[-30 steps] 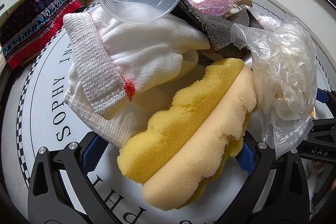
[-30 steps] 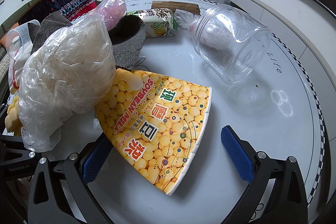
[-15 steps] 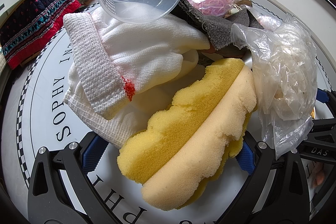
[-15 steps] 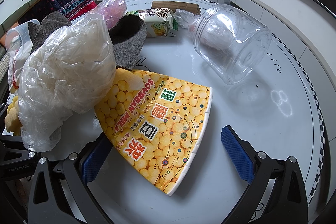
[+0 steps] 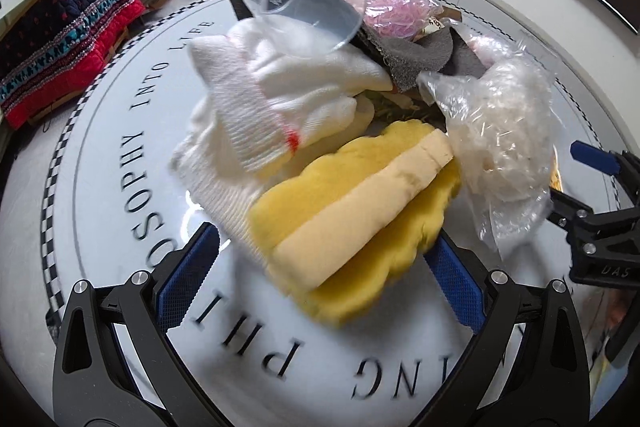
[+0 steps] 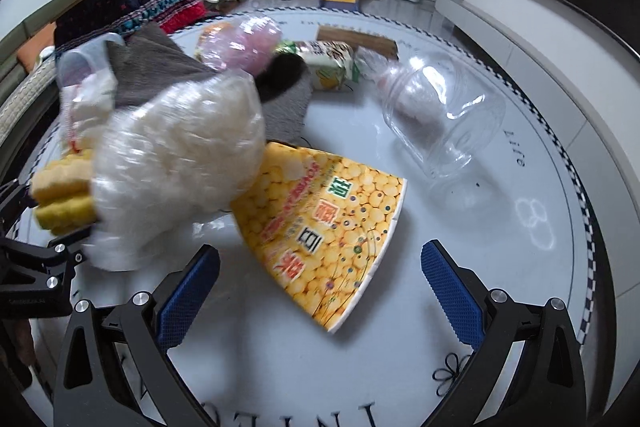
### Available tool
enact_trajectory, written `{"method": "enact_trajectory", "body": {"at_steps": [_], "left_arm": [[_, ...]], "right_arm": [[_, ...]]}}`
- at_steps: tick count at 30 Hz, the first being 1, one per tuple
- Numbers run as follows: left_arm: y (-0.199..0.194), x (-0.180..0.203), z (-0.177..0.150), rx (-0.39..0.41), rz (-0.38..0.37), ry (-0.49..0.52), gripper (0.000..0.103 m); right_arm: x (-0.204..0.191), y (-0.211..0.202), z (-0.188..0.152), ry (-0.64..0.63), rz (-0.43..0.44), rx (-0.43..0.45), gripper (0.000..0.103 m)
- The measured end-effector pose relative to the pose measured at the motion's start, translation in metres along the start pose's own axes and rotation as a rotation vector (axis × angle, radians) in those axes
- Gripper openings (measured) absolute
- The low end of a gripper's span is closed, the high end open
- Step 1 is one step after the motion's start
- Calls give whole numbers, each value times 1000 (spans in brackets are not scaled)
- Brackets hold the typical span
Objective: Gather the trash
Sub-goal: 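Grasp the yellow sponge with the left tool while the right tool grasps a clear plastic bag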
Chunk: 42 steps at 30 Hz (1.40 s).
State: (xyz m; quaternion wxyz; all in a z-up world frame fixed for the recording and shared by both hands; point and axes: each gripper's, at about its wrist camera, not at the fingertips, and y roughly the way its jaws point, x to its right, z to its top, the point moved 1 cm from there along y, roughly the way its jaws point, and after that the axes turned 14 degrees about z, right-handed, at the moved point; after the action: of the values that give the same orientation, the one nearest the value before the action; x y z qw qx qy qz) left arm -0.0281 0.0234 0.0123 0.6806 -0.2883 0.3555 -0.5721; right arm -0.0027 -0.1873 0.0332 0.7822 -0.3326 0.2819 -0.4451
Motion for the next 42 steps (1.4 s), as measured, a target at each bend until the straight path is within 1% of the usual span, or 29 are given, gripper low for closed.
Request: {"method": "enact_trajectory", "body": {"at_steps": [5,9,11,13,14,15,17,20,22,23,24,25,27,30,34,35,37,38,41,42], "left_arm": [[-17,-23,-5,24,1,-21,97],[-35,-31,-8,48,-1,-43,97],[-43,-32,-9,59,0,-30,97],[-48,-31,-11,76,-1,-3,97],[-50,-29,-11,84,3,13,97],[-51,-28,-11,89,4,23,97],[-53,-24,-11,97,0,43,97],[-53,-12,-9,104,-5,83,97],[-50,-3,-9,109,-2,131,97],[-48,2,-8,110,1,153,97],[-46,7,-8,112,1,174,97],[-43,12,-7,110,1,195,97],[-37,22,-6,98,-2,228,97],[-29,34,-6,90,6,271,97],[-24,44,-9,92,30,313,97],[-23,45,-10,88,28,318,95],[-22,47,-11,80,22,317,73],[-20,47,-10,69,18,309,54],[-21,40,-9,56,-26,241,50],[-24,35,-10,52,-51,202,50]], "right_arm": [[-16,-22,3,-55,26,8,101],[-34,-43,6,-54,98,20,101],[-39,-42,10,-35,140,10,100],[-45,-39,13,2,180,-15,94],[-47,-37,14,22,190,-25,89],[-48,-32,17,44,195,-41,82],[-51,-23,20,72,188,-58,73],[-51,-6,27,113,179,-83,73],[-52,2,29,118,172,-96,73],[-53,5,29,108,163,-102,69],[-55,8,30,97,150,-112,61],[-55,10,31,92,143,-118,58],[-54,11,31,86,142,-130,42],[-48,6,33,94,168,-113,35],[-39,-13,35,113,193,-63,34],[-38,-17,37,115,196,-54,34],[-38,-25,39,111,192,-39,34],[-39,-29,39,105,187,-31,34],[-42,-40,39,92,181,-13,34],[-43,-45,38,90,185,-7,34]]}}
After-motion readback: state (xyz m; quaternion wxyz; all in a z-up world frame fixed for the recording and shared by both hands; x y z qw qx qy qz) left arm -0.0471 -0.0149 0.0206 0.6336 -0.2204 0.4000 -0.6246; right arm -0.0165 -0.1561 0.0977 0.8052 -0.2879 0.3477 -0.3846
